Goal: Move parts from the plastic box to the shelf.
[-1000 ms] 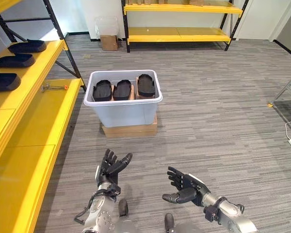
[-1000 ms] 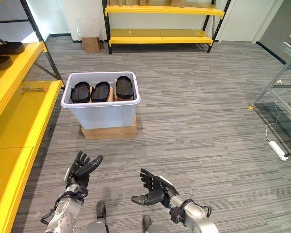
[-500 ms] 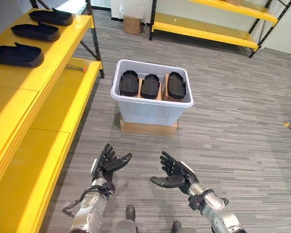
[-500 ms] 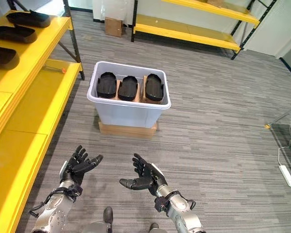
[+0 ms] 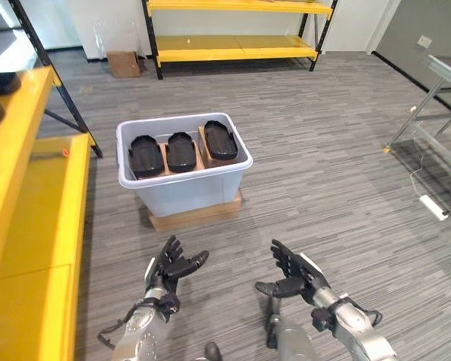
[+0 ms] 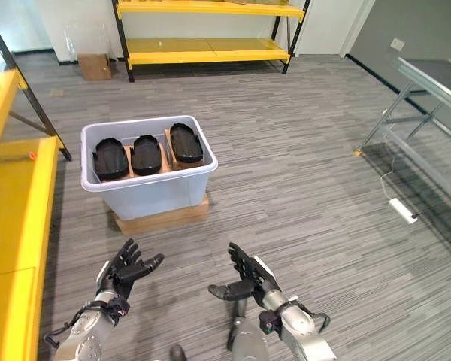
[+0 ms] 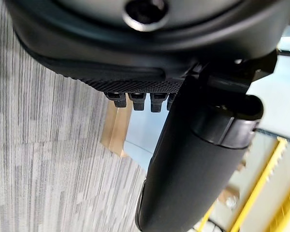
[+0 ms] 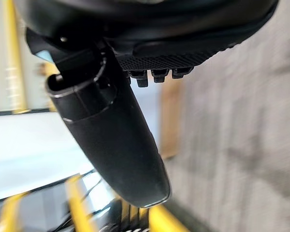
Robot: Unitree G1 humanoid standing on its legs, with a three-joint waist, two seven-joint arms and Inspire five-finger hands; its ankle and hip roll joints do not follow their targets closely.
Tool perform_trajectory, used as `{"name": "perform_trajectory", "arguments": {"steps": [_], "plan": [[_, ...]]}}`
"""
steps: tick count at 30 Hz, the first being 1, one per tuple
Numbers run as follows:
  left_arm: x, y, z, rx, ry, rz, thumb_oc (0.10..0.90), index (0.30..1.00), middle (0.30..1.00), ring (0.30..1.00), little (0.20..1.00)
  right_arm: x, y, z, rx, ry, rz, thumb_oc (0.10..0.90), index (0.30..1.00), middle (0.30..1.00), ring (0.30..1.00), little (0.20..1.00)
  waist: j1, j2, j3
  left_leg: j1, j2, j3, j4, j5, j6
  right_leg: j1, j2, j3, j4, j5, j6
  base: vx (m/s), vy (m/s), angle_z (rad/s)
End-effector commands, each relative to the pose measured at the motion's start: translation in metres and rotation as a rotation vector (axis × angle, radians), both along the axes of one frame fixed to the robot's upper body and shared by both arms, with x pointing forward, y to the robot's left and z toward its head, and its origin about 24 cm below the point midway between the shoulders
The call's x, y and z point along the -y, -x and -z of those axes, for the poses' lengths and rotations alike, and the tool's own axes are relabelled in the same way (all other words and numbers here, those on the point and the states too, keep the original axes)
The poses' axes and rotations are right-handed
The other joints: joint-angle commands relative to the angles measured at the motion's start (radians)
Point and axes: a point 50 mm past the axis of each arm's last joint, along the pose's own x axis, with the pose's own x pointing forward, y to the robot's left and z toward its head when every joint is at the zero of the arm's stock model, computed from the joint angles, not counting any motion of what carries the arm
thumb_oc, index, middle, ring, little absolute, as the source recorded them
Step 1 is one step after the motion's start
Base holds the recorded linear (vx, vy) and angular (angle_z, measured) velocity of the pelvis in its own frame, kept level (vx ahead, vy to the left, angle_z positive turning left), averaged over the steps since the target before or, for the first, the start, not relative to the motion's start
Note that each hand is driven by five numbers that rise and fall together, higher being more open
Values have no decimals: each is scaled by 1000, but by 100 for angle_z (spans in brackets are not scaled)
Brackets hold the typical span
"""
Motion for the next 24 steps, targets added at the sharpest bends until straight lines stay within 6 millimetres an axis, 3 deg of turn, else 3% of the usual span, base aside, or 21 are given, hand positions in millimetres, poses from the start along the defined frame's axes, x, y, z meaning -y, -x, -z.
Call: {"name": "perform_trajectory", "arguments": {"steps": [1, 3, 5, 9, 11, 12, 14, 17, 24], "plan": [[7, -24, -46, 271, -10, 99, 900, 1000, 1000, 1000, 1000, -7, -36, -48, 271, -54, -20, 900, 1000, 1000, 1000, 1000, -19, 61, 20, 88, 41, -90, -46, -67, -38, 50, 51, 62, 13, 120, 1, 306, -275, 84], [12, -15, -38, 253, 20, 102, 900, 1000, 1000, 1000, 1000, -4, -35, -42, 242, -41, 6, 900, 1000, 1000, 1000, 1000, -31, 52, -5, 107, 42, -131, -35, -97, -57, 114, 58, 124, 15, 120, -6, 474, -421, 117], [11, -15, -37, 246, 30, 86, 900, 1000, 1000, 1000, 1000, -6, -36, -42, 242, -34, -2, 900, 1000, 1000, 1000, 1000, -31, 53, -7, 116, 47, -130, -33, -102, -63, 117, 58, 121, 30, 116, -10, 224, -213, 70], [20, -15, -33, 211, 64, 111, 900, 1000, 1000, 1000, 1000, -10, -46, -52, 303, -23, -50, 900, 1000, 1000, 1000, 1000, -38, 65, -24, 136, 108, -91, -17, -90, -97, 127, 68, 106, 107, 77, -55, 244, -266, 8], [22, -15, -32, 201, 59, 114, 900, 1000, 1000, 1000, 1000, -8, -46, -55, 308, -30, -57, 900, 1000, 1000, 1000, 1000, -40, 65, -28, 110, 132, -70, 19, -59, -109, 163, 76, 95, 103, 57, -73, 233, -254, 7], [23, -14, -30, 195, 68, 116, 900, 1000, 1000, 1000, 1000, -5, -45, -55, 298, -15, -57, 900, 1000, 1000, 1000, 1000, -43, 70, -35, 77, 161, -56, 61, -2, -125, 197, 89, 86, 102, 33, -95, 239, -247, 21], [24, -14, -29, 195, 71, 121, 900, 1000, 1000, 1000, 1000, -4, -44, -55, 294, -14, -54, 900, 1000, 1000, 1000, 1000, -45, 73, -37, 71, 167, -55, 69, 16, -130, 205, 92, 83, 103, 26, -102, 158, -143, 17], [30, -12, -24, 168, 81, 134, 900, 1000, 1000, 1000, 1000, 2, -41, -49, 268, 12, -47, 900, 1000, 1000, 1000, 1000, -53, 94, -48, 37, 188, -63, 110, 98, -154, 237, 113, 83, 107, -11, -134, 190, -123, 6], [35, -9, -18, 164, 90, 142, 900, 1000, 1000, 1000, 1000, 7, -43, -59, 334, -6, 13, 900, 1000, 1000, 1000, 1000, -67, 111, -56, 11, 208, -74, 142, 164, -177, 258, 136, 85, 106, -42, -167, 113, -114, 1]]}}
